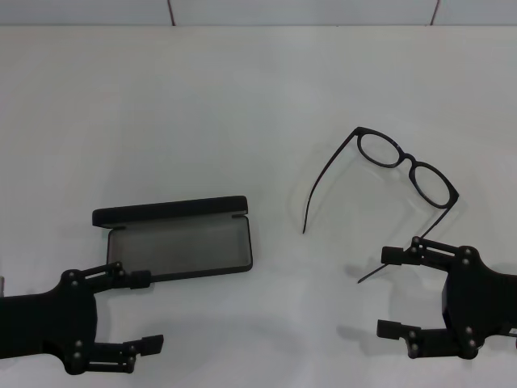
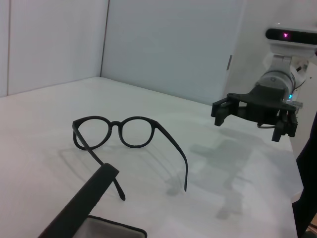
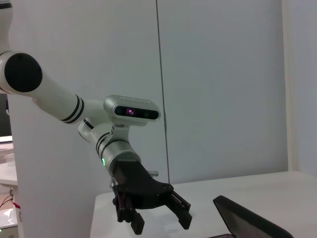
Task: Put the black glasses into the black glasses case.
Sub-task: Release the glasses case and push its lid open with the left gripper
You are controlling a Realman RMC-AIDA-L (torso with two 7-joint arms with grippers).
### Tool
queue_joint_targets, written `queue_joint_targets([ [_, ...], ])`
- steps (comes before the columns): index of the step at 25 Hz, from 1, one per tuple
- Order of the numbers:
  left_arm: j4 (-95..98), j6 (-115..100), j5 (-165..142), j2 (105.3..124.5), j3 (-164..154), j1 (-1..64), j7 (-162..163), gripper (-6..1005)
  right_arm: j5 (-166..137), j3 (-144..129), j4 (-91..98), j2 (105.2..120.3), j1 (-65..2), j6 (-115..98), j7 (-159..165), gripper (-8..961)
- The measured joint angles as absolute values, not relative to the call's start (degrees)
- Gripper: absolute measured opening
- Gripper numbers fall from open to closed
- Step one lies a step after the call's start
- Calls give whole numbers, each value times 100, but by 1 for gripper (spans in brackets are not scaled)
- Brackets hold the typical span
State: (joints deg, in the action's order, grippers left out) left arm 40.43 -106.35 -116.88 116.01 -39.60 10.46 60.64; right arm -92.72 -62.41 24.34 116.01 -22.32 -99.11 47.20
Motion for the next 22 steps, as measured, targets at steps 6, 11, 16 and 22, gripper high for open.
queue_joint_targets([
  [6, 4043, -10645, -11689, 11602, -3973, 1046, 6065, 887, -9272, -6240, 2428, 11602, -2233, -9923, 4720, 839],
  [11, 4043, -10649, -11690, 11602, -3970, 1046, 6075, 888, -9273, -6226, 2426, 11602, -2232, -9927, 4722, 838],
  [16, 4083, -10829, -11555, 11587, -3940, 1067, 6596, 887, -9272, -6213, 2426, 11601, -2232, -9931, 4732, 837],
  [22, 4267, -11180, -11182, 11328, -3930, 1323, 8069, 883, -9273, -6231, 2426, 11595, -2232, -9935, 4746, 836],
])
